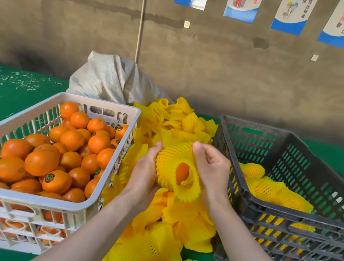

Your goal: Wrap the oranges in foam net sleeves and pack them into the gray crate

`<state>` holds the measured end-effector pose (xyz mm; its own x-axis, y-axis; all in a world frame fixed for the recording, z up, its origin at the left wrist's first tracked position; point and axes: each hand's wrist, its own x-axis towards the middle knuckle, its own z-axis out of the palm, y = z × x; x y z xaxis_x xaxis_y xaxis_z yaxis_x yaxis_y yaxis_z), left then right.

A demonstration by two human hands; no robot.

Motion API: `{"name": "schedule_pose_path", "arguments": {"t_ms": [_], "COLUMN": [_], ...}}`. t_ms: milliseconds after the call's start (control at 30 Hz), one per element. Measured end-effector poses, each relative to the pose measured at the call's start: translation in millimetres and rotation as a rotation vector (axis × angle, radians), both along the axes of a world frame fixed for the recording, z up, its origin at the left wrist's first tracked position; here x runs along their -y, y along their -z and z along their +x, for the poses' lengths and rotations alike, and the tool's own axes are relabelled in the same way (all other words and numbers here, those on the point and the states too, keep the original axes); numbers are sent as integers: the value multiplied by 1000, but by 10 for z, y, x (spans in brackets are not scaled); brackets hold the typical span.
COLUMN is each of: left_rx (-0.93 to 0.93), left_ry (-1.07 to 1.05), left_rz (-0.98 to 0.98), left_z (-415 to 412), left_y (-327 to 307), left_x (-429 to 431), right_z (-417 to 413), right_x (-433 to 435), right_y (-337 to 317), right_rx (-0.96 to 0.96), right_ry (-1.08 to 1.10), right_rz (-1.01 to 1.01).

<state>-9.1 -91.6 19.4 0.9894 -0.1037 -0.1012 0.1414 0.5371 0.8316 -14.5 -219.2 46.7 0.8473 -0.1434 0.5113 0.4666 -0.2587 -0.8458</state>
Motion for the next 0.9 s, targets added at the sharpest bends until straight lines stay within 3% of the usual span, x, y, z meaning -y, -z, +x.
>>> {"name": "schedule_pose_path", "arguments": {"t_ms": [133,300,467,600,800,900], "left_rx": [-26,-85,-115,-47,36,283], "left_ry": [43,99,90,-2,-265,-477], "left_rz": [-61,-180,-272,-233,89,455], "left_z": [-11,-42,-49,-74,-25,-36], "left_y": [-20,-83,-102,-65,-93,-21], "left_x": [16,56,153,234,181,180], "right_z": [4,10,4,1,22,29], "right_x": [61,88,-22,-62,-36,-68], "right_y": [-59,-66,-30,28,131,159], "right_rx": [-236,-376,-238,-174,-583,-649], "right_ry": [-177,-293,-179,-148,-419,-473], "right_rz": [190,338,289,336,610,750]}}
